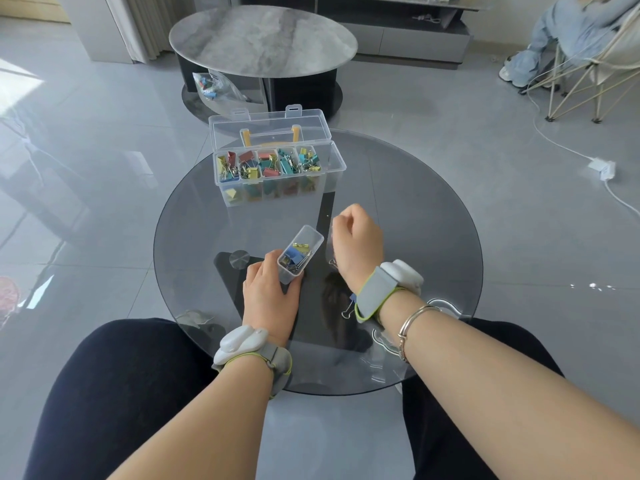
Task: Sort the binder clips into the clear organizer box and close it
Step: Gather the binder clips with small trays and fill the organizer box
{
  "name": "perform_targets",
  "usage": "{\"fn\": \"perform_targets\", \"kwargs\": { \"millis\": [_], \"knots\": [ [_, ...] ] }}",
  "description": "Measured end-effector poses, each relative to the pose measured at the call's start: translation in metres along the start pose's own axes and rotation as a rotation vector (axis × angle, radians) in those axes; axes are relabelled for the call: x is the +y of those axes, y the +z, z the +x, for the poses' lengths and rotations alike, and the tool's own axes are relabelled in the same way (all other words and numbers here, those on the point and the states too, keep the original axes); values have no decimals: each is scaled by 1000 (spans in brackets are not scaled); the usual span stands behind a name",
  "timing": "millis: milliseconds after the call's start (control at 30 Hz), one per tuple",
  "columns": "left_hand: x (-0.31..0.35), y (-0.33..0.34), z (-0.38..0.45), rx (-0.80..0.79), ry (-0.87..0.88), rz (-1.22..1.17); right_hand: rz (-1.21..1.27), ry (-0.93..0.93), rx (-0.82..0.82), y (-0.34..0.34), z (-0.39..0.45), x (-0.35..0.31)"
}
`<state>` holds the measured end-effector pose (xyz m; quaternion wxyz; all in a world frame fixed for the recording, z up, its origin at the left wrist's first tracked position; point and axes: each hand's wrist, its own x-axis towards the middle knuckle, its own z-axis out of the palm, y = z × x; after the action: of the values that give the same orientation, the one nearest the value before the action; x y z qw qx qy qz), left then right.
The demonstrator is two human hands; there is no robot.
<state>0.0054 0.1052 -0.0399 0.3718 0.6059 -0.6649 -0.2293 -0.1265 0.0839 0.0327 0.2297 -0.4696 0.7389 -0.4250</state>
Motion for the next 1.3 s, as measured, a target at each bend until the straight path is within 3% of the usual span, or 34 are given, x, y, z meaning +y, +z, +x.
{"fn": "perform_targets", "kwargs": {
  "millis": [167,333,533,700,833,1000,1100,1200,1300],
  "knots": [
    [-1,2,0,7,0,-5,-753,-200,-132,-14,7,46],
    [-3,2,0,18,2,6,-1026,-230,-161,-23,4,67],
    [-2,2,0,5,-2,11,-851,-299,-341,-20,3,48],
    [-3,3,0,1,3,18,-781,-140,-434,-17,11,33],
    [-4,4,0,2,2,22,-918,-51,-569,-10,22,20],
    [-4,4,-1,-3,-5,21,-887,27,-567,-6,21,25],
    [-4,4,-2,-2,-1,21,-710,50,-499,-16,19,25],
    [-2,4,-2,-4,-11,18,-331,135,-384,-24,17,18],
    [-1,3,-1,-19,-15,26,-23,143,-384,-25,18,-8]
  ]
}}
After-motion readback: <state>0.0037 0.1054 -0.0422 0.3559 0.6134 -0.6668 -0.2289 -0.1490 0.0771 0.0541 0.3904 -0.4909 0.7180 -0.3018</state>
